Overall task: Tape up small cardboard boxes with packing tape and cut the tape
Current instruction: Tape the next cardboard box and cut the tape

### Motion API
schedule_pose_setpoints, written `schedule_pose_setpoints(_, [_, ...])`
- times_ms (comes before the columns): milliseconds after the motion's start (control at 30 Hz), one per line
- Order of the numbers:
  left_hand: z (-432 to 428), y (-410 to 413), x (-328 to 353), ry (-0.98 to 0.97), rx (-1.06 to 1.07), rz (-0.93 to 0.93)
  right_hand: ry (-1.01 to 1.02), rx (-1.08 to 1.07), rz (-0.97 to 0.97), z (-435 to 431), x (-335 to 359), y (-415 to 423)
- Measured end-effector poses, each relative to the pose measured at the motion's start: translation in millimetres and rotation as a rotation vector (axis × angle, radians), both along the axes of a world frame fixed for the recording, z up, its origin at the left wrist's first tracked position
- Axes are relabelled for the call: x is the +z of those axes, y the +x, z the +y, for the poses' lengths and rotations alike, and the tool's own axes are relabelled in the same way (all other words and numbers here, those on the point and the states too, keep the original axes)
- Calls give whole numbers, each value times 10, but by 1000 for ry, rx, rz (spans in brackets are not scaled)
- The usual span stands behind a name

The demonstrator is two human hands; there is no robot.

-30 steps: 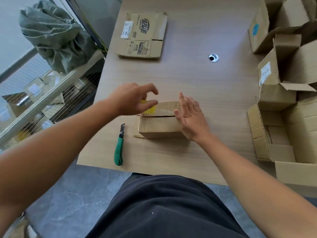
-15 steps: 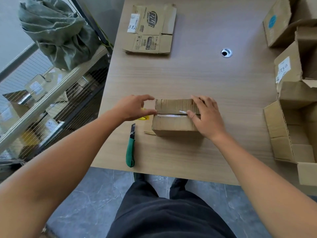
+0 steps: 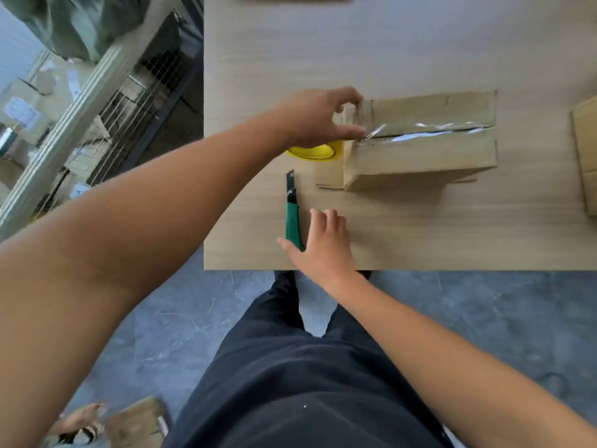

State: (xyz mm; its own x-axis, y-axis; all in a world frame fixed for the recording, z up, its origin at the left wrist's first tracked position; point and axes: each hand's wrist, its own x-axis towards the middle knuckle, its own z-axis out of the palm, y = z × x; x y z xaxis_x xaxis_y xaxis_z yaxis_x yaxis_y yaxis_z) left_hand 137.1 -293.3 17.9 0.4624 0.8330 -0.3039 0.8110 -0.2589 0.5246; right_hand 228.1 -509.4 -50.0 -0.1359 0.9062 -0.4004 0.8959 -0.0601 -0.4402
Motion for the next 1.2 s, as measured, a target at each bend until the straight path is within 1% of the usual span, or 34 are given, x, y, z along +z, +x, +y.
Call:
schedule_pose_setpoints(100, [22,-13,-11,17,-7,-19,50,-137,-168,143,-225,-401])
schedule_pose_setpoints(200, [19,11,-12,36,-35,11,87,-140,-201,202,-312,-468])
schedule_pose_setpoints(267, [15,7,12,33,-46,19,75,-176,-186,168,-272,-308])
schedule_pose_setpoints(333, [14,2,12,20,-53,14,23,-245,-95,8,-152,-42])
schedule_pose_setpoints(433, [14,0,1,6,-50,2,-55,-382,194,-337,224,333])
schedule_pose_setpoints(500, [6,4,-26,0,-40,-8,37,-472,350,-414,558,448])
schedule_pose_setpoints(567, [-22,10,-42,-20,-20,-27,216,-565,449,-246,844,477])
schedule_pose_setpoints(600, [-36,1,-46,-32,-13,-43,320,-591,430,-86,961,469])
schedule_pose_setpoints(633, [-48,-9,-49,-41,-6,-60,404,-596,369,106,1055,445])
schedule_pose_setpoints(667, [-57,-20,-40,-42,3,-69,435,-570,300,315,1103,420])
schedule_pose_setpoints(700, [-68,-28,-27,-36,12,-70,385,-536,238,518,1131,394])
schedule_pose_setpoints(800, [-142,-66,22,-19,21,-44,92,-477,115,871,1098,342])
schedule_pose_setpoints(833, [-165,-107,32,-41,22,-66,51,-455,84,892,1070,353])
schedule_pose_setpoints(933, [-267,-337,44,-204,83,-278,0,-457,104,882,1044,416])
schedule_pose_setpoints(967, [-315,-412,43,-210,99,-330,-34,-443,104,889,1041,438])
schedule_pose_setpoints(1000, [-350,-465,43,-173,103,-326,-66,-397,73,900,1039,448])
schedule_pose_setpoints(1067, [-378,-506,31,-88,76,-167,-124,-270,-48,949,1031,426])
schedule_pose_setpoints(1100, [-375,-498,30,-71,51,-74,-154,-233,-106,971,1041,395])
schedule_pose_setpoints(1133, [-365,-485,37,-70,31,-18,-174,-220,-149,988,1062,367])
schedule_pose_setpoints(1200, [-347,-450,63,-97,40,-10,-199,-207,-225,1037,1089,334])
